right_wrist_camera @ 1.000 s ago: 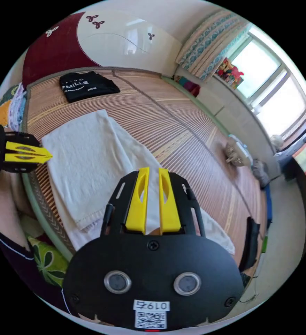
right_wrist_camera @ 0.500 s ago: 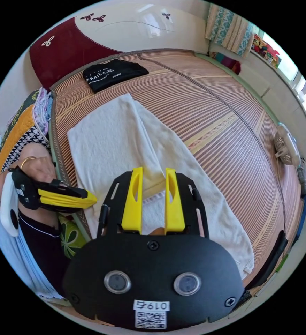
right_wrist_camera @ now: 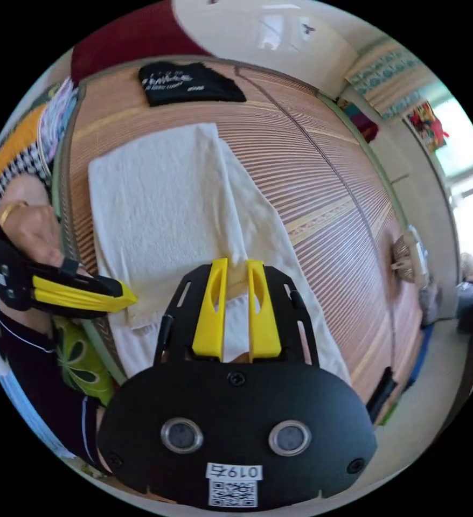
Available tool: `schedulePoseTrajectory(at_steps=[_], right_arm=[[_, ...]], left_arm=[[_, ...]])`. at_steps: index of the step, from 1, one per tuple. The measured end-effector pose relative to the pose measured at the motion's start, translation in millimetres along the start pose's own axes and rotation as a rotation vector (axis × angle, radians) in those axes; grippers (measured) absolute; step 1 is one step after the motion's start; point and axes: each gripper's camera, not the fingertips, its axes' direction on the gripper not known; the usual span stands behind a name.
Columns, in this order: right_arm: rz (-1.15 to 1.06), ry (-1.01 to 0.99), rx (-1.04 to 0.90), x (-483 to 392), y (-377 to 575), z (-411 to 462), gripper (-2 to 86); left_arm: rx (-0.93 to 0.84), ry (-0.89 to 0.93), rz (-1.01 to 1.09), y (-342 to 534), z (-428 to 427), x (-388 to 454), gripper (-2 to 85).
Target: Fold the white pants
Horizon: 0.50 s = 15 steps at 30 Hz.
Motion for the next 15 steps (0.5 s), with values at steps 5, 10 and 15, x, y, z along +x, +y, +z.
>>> schedulePoseTrajectory(at_steps=[5,10,15], right_arm=[[0.309,-0.258,0.157,73.7,54.7,-14.4,6.1],[0.369,-0.346,0.136,79.4,66.9,3.2,5.6],[0.392,-0.381,0.158,73.5,73.2,2.7,5.2]], left_arm=[[0.008,-0.007,-0.002,-2.2,2.3,6.9,0.7],[-0.007,-0.021,0.015,-7.8,4.6,14.2,0.8],[-0.008,-0.027,0.013,-10.0,6.6,18.7,0.8]])
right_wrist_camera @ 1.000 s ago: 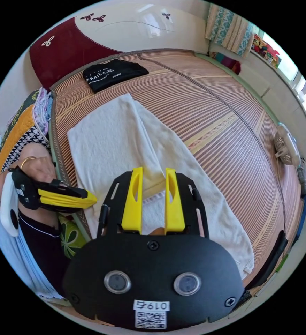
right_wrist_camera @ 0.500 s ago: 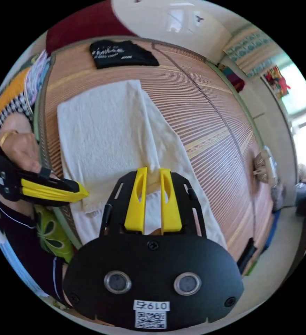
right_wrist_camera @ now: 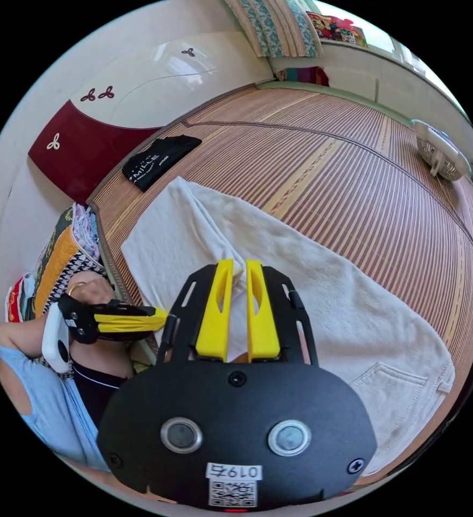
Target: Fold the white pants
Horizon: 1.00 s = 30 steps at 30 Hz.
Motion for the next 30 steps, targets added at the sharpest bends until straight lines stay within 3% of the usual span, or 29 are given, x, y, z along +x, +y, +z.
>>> schedulePoseTrajectory(at_steps=[3,8,14,24,30], right_arm=[[-0.045,0.052,0.039,-10.5,12.6,-7.2,6.2],[-0.376,0.448,0.086,-86.7,54.4,6.7,5.4],[-0.693,0.704,0.025,-160.6,82.1,54.0,6.4],[-0.490,0.513,0.112,-159.9,87.7,42.7,7.8],[-0.787,0.891,0.159,-224.5,126.7,82.6,5.9]], left_arm=[[0.005,0.013,-0.009,0.0,1.2,-0.4,0.8],[0.011,0.020,-0.012,-0.6,3.1,1.4,0.7],[0.011,0.012,-0.013,-1.9,4.9,5.0,0.8],[0.021,0.032,-0.020,-1.5,8.0,3.2,0.7],[0.015,0.034,-0.014,-3.3,9.9,2.8,0.8]])
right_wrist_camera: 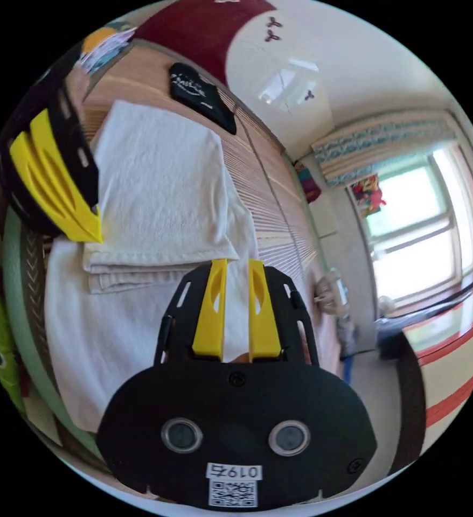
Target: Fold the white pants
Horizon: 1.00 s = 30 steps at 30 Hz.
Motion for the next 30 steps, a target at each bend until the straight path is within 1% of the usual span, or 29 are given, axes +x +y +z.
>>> schedulePoseTrajectory(at_steps=[2,6,10,12,14,17,18,19,20,21,23,25,26,27,29,30], right_arm=[[-0.047,0.071,0.020,-16.2,-2.3,-7.2,4.5],[-0.085,0.120,0.018,-26.7,3.2,-9.5,5.0],[-0.176,0.200,0.007,-40.1,11.3,-7.6,5.1],[-0.156,0.165,-0.012,-38.3,11.8,-3.4,4.7],[0.004,-0.010,-0.106,-14.6,11.8,14.1,3.6],[0.141,-0.135,-0.106,11.2,22.9,24.6,1.6],[0.143,-0.144,-0.107,13.5,25.6,26.5,1.0],[0.160,-0.112,-0.127,16.8,31.2,32.3,-0.1],[0.159,-0.009,-0.199,18.1,38.0,45.5,-0.5],[0.157,0.010,-0.230,19.9,42.9,52.0,-0.6],[0.279,-0.111,-0.200,44.0,68.4,58.2,-0.8],[0.352,-0.113,-0.145,58.3,87.2,55.9,-0.9],[0.400,-0.148,-0.105,68.1,98.8,55.1,-0.9],[0.421,-0.201,-0.091,73.9,104.3,56.7,-0.8],[0.555,-0.403,-0.074,102.7,128.3,72.4,-0.6],[0.601,-0.436,-0.059,110.5,135.9,75.7,-0.5]], left_arm=[[0.001,0.004,-0.005,0.1,0.5,-0.9,0.7],[0.005,0.002,-0.007,0.6,1.2,-0.7,0.7],[0.010,0.009,-0.011,1.1,2.0,-2.5,0.7],[0.010,0.015,-0.013,1.0,2.4,-3.8,0.7],[0.008,0.021,-0.017,0.5,3.2,-5.2,0.7],[0.004,0.025,-0.017,-0.3,3.8,-6.3,0.7],[0.004,0.026,-0.017,-0.4,4.0,-6.4,0.7],[0.003,0.028,-0.015,-0.4,4.3,-6.7,0.7],[0.004,0.029,-0.012,-0.3,4.3,-6.8,0.7],[0.005,0.029,-0.011,-0.2,4.2,-6.8,0.7],[0.007,0.028,-0.012,-0.3,4.1,-7.0,0.7],[0.006,0.023,-0.009,-1.0,4.0,-6.4,0.7],[0.005,0.020,-0.005,-1.5,3.9,-6.1,0.7],[0.005,0.019,-0.004,-1.6,3.8,-6.1,0.6],[0.005,0.022,-0.005,-2.1,3.6,-7.1,0.7],[0.005,0.023,-0.007,-2.2,3.5,-7.4,0.7]])
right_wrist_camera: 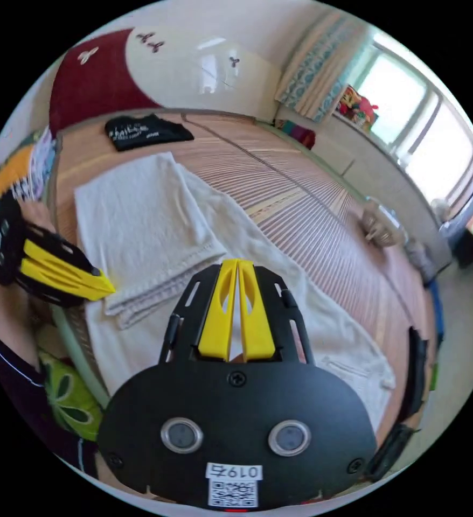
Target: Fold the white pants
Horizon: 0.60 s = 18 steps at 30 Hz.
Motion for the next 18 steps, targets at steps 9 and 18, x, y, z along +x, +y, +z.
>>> schedulePoseTrajectory(at_steps=[9,18], right_arm=[[0.320,-0.416,0.019,111.9,39.7,31.5,4.8],[0.349,-0.459,0.022,151.5,40.9,54.4,5.6]], left_arm=[[0.007,0.008,-0.006,-0.9,-1.5,-3.8,0.7],[0.007,0.011,-0.010,-3.3,-3.6,-7.1,0.6]])
